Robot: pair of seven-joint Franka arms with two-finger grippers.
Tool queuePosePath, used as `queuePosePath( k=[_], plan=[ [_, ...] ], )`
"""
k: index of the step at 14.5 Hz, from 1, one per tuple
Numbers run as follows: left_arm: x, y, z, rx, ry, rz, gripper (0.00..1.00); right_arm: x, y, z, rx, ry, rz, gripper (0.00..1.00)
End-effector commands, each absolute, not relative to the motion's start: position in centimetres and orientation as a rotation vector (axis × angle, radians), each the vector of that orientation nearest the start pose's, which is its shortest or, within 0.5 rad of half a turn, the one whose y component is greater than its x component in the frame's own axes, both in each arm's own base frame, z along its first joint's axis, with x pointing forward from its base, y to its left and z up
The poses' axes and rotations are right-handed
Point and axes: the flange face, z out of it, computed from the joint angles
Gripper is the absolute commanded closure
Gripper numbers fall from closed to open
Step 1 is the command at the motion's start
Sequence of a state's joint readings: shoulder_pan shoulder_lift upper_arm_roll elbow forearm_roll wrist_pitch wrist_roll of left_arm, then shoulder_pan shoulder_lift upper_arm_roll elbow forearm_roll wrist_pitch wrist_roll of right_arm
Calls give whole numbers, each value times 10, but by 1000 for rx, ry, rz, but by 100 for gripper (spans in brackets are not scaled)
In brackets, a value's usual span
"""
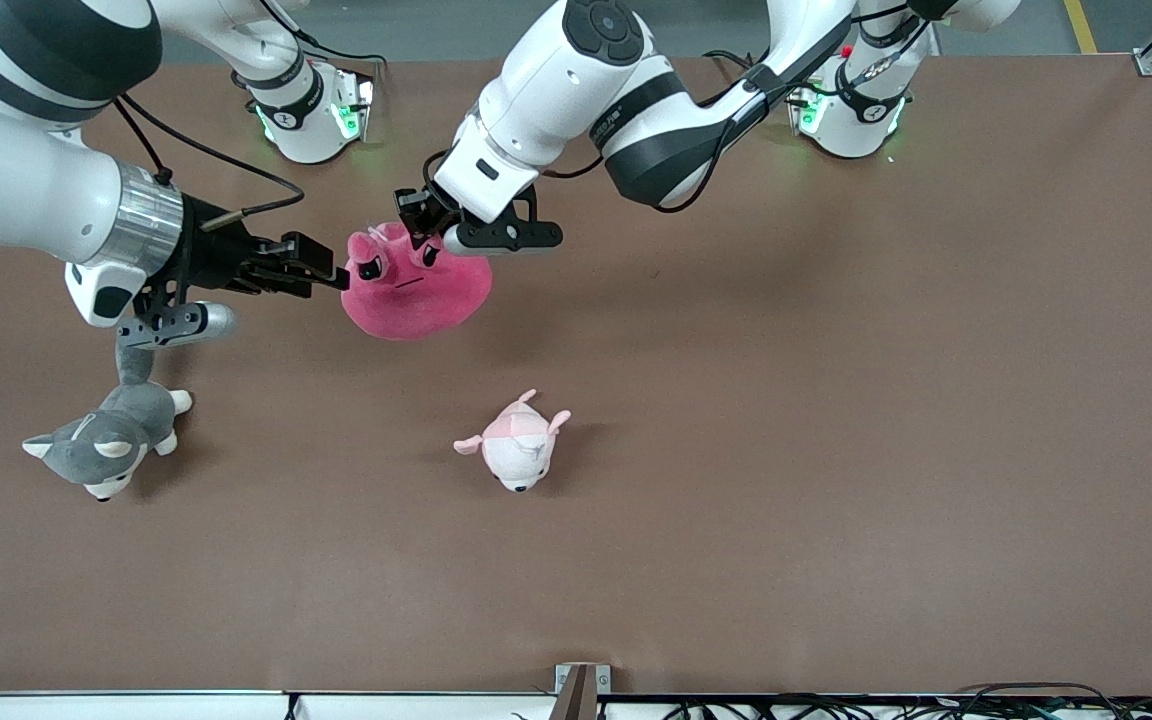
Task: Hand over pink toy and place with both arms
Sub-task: 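Grasp the pink plush with the right gripper while the left gripper holds it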
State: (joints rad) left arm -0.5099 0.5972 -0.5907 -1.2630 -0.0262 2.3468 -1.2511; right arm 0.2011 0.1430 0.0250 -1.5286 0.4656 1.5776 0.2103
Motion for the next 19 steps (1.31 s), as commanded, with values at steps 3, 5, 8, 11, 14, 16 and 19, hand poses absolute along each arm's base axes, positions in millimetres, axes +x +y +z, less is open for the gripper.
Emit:
queuePosePath(
  k=[3,5,8,11,14,16,19],
  plan=[
    [444,-617,518,2432,437,-90,100,559,176,569,-2720,-26,369,40],
    [444,-617,518,2431,441,-91,100,554,189,564,-2719,-47,391,39],
    [442,-618,518,2432,438,-91,100,546,199,546,-2726,-75,456,38],
    [443,-618,517,2435,441,-90,100,543,200,543,-2726,-77,482,38],
    [443,-618,515,2437,441,-92,100,543,204,537,-2727,-78,482,38],
    [443,-618,515,2438,439,-92,100,541,209,536,-2727,-83,493,38],
    [443,-618,514,2439,440,-94,100,539,218,535,-2729,-101,496,38]
  ],
)
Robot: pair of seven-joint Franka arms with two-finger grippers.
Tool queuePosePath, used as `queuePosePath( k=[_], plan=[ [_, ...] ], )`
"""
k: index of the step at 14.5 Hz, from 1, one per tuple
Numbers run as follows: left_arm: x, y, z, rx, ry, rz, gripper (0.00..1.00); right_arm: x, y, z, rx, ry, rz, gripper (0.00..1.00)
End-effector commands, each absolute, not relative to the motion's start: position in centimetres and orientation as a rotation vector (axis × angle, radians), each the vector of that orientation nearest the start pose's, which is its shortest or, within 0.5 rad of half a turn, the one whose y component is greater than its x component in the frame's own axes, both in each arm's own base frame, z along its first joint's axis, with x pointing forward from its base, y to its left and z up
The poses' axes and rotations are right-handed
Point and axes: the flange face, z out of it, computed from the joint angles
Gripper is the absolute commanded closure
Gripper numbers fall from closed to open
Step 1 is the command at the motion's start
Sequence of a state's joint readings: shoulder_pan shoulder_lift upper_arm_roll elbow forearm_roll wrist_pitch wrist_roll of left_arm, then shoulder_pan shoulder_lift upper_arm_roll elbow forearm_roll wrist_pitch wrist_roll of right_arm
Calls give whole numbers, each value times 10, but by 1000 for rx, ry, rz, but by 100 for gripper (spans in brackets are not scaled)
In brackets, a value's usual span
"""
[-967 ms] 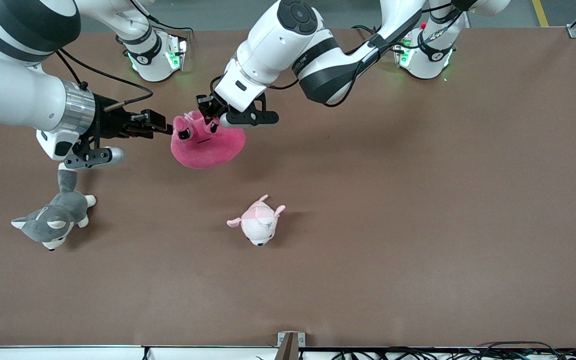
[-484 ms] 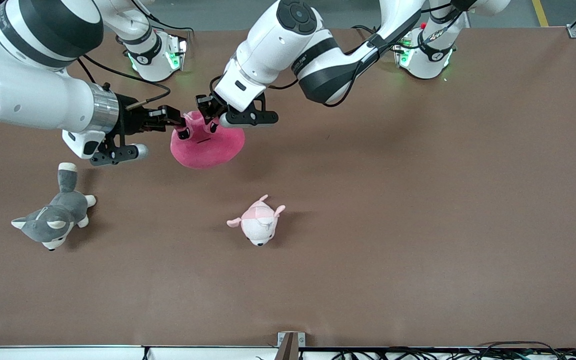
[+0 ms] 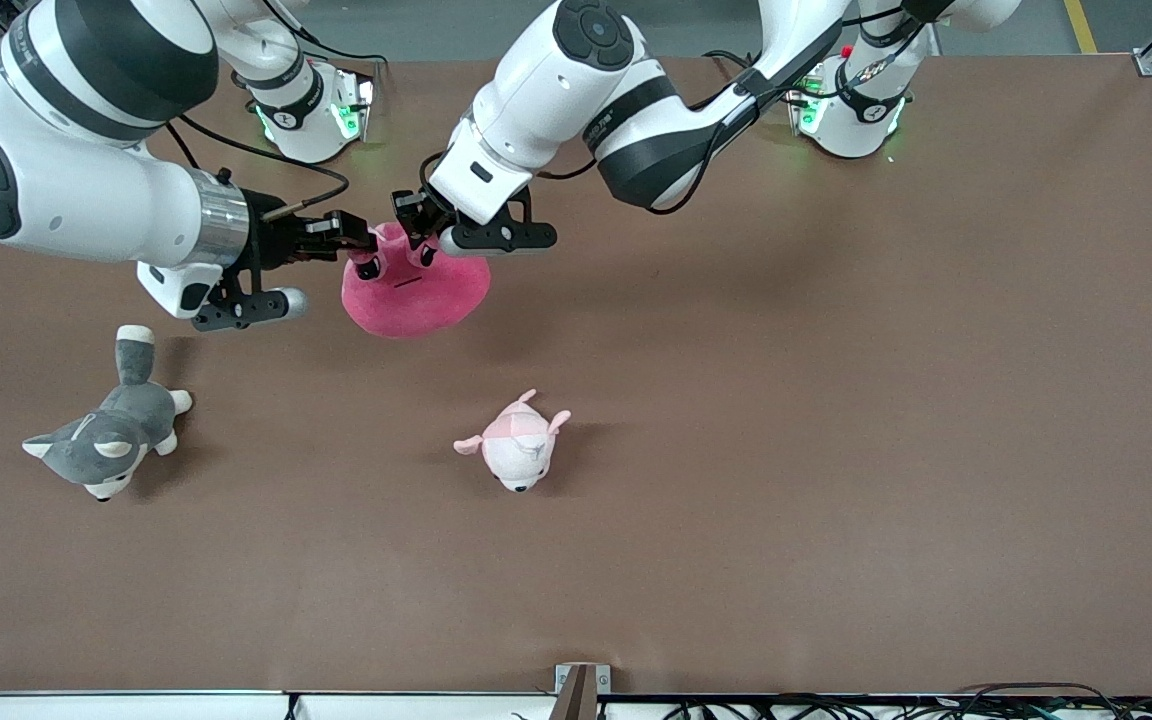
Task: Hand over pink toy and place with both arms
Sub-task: 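Grasp the pink plush with the right gripper while the left gripper holds it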
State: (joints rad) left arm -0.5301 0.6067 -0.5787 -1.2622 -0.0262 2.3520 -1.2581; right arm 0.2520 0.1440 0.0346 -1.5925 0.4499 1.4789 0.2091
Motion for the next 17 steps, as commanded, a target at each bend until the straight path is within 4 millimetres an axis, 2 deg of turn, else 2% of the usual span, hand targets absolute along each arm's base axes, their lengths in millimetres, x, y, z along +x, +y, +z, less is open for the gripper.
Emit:
queuePosePath(
  k=[1,3,8,9,12,14,15,16,17],
  plan=[
    [443,-618,514,2439,442,-94,100,540,218,534,-2729,-98,489,38],
    [442,-619,513,2441,438,-95,100,540,215,531,-2729,-88,510,45],
    [441,-621,504,2451,438,-104,99,541,216,524,-2721,-102,547,85],
    [438,-623,504,2452,431,-104,99,542,217,521,-2722,-101,554,90],
    [438,-623,504,2452,431,-104,99,543,215,526,-2720,-98,544,95],
    [439,-623,505,2445,463,-116,96,545,206,526,-2717,-90,551,96],
    [441,-621,505,2441,480,-122,85,545,200,527,-2715,-81,570,95],
    [441,-621,503,2444,477,-121,46,544,197,527,-2711,-80,588,95],
    [437,-622,503,2452,464,-111,27,544,196,527,-2711,-76,591,95]
  ],
)
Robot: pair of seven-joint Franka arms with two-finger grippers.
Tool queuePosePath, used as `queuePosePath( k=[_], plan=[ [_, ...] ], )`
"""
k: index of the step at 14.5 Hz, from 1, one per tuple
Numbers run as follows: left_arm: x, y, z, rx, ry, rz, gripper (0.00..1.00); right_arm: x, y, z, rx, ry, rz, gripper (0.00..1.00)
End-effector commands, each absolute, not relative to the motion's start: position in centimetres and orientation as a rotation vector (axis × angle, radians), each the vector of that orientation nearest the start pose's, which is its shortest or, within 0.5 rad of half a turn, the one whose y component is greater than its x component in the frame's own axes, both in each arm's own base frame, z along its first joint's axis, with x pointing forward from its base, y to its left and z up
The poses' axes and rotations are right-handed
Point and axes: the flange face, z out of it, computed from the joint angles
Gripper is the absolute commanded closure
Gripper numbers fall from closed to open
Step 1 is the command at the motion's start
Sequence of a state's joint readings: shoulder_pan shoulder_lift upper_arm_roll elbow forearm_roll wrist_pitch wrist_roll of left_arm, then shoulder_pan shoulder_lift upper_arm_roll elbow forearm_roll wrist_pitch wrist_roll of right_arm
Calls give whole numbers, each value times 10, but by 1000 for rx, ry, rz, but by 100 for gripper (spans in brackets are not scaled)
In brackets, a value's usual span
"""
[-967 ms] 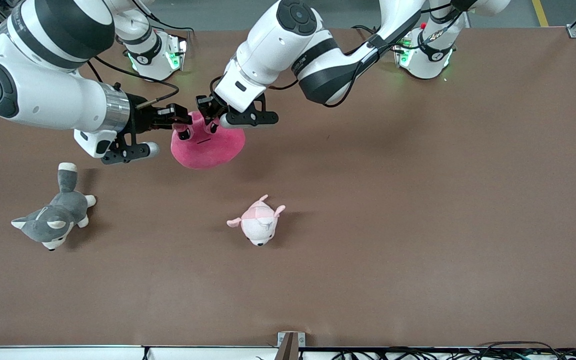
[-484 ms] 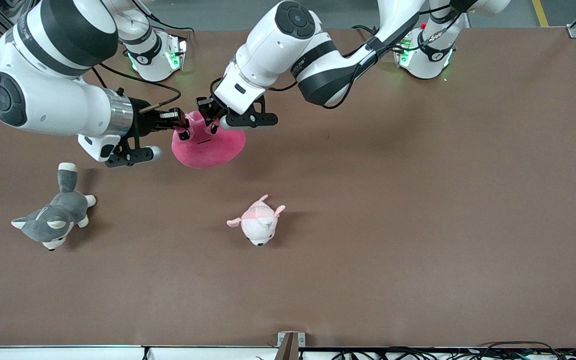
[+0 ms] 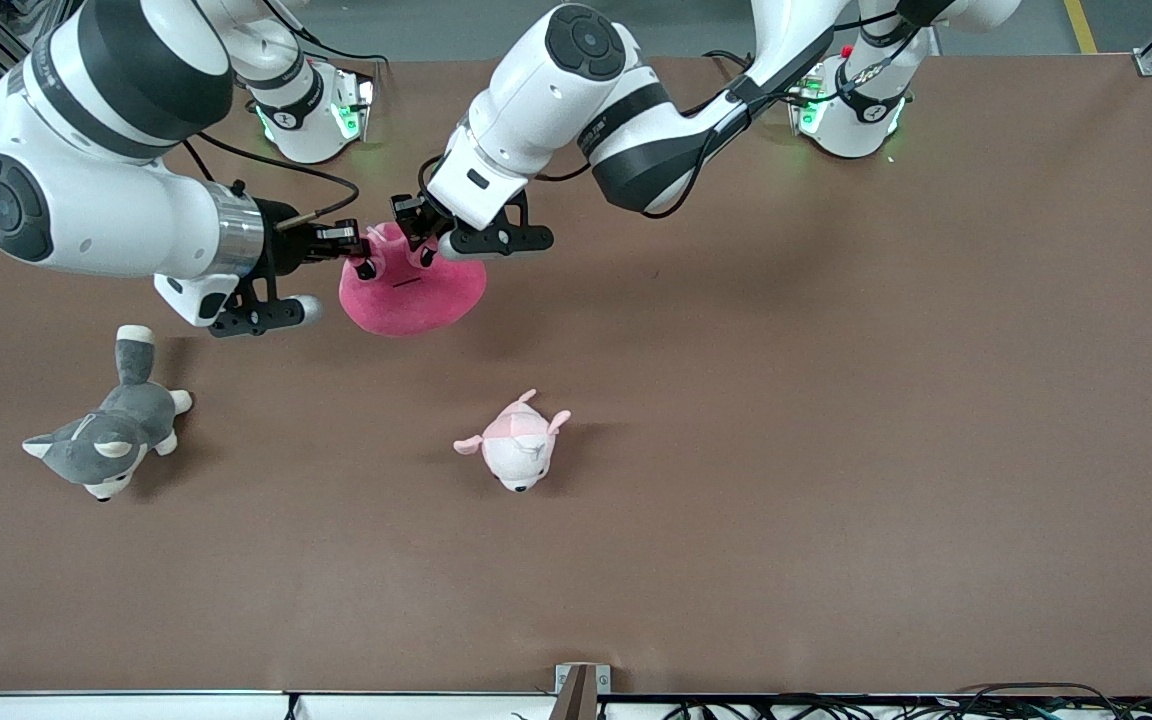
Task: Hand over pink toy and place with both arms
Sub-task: 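Grasp the pink plush with the right gripper while the left gripper holds it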
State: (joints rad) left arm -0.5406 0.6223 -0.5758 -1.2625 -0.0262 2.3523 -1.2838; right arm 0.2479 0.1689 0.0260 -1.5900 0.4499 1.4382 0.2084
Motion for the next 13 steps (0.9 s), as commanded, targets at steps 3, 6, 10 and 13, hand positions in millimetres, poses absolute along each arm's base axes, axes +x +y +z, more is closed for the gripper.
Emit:
queuePosePath(
  k=[3,6,10,13],
  plan=[
    [440,-618,511,2458,444,-64,0,549,185,528,-2707,-52,580,95],
    [447,-596,522,2499,457,-32,0,564,142,520,-2687,-67,548,95],
    [465,-535,565,2667,306,36,0,605,64,461,-2631,-42,571,97],
    [472,-481,585,2851,76,17,0,633,55,430,-2631,-3,565,97]
  ],
)
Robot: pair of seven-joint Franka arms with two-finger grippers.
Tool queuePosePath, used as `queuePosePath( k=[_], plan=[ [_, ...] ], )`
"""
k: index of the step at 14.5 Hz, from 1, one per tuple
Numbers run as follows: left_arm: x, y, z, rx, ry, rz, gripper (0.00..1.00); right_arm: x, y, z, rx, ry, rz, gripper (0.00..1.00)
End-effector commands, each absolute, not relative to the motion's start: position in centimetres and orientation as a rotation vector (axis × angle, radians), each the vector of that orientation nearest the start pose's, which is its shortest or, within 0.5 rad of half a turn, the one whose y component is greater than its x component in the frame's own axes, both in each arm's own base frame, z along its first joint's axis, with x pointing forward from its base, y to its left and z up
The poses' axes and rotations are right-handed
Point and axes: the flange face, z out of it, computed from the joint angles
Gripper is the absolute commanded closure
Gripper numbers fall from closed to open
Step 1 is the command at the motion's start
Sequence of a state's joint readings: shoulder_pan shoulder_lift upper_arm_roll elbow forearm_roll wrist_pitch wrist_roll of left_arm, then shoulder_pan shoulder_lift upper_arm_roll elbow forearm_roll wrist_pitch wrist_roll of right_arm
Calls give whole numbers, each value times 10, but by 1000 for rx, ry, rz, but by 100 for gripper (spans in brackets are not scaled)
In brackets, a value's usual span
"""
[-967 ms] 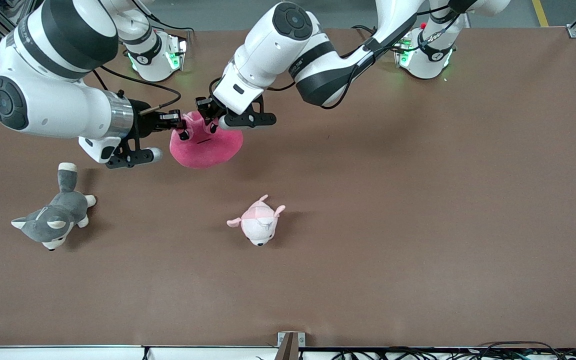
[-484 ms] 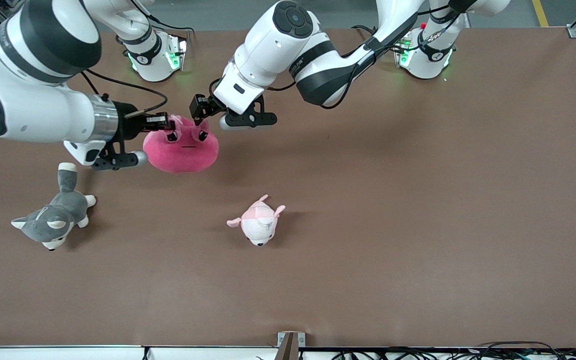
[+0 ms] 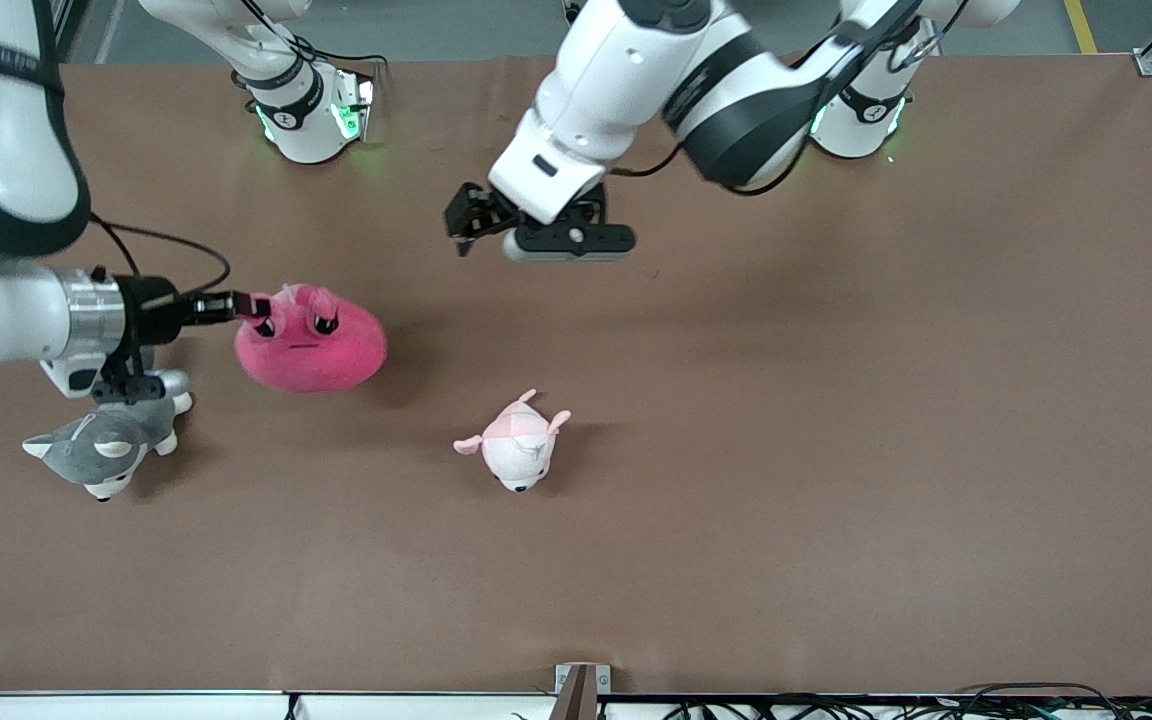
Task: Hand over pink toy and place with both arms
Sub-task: 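Carry the plush with the right gripper while the left gripper withdraws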
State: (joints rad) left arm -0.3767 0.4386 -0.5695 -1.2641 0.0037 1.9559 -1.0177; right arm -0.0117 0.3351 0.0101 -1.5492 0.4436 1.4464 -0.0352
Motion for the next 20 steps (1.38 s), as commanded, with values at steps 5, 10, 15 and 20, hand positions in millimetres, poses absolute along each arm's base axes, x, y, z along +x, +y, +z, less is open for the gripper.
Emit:
queuePosePath(
  k=[5,10,15,20],
  plan=[
    [506,-379,605,-3297,229,-48,0,665,40,374,-2624,53,553,96],
    [531,-288,603,-3215,328,-64,0,675,38,354,-2632,-38,474,96],
    [561,-190,593,-3174,358,-50,0,678,32,346,-2628,-36,467,96],
    [571,-104,596,-3152,288,-53,0,681,30,341,-2628,-27,450,96]
  ],
)
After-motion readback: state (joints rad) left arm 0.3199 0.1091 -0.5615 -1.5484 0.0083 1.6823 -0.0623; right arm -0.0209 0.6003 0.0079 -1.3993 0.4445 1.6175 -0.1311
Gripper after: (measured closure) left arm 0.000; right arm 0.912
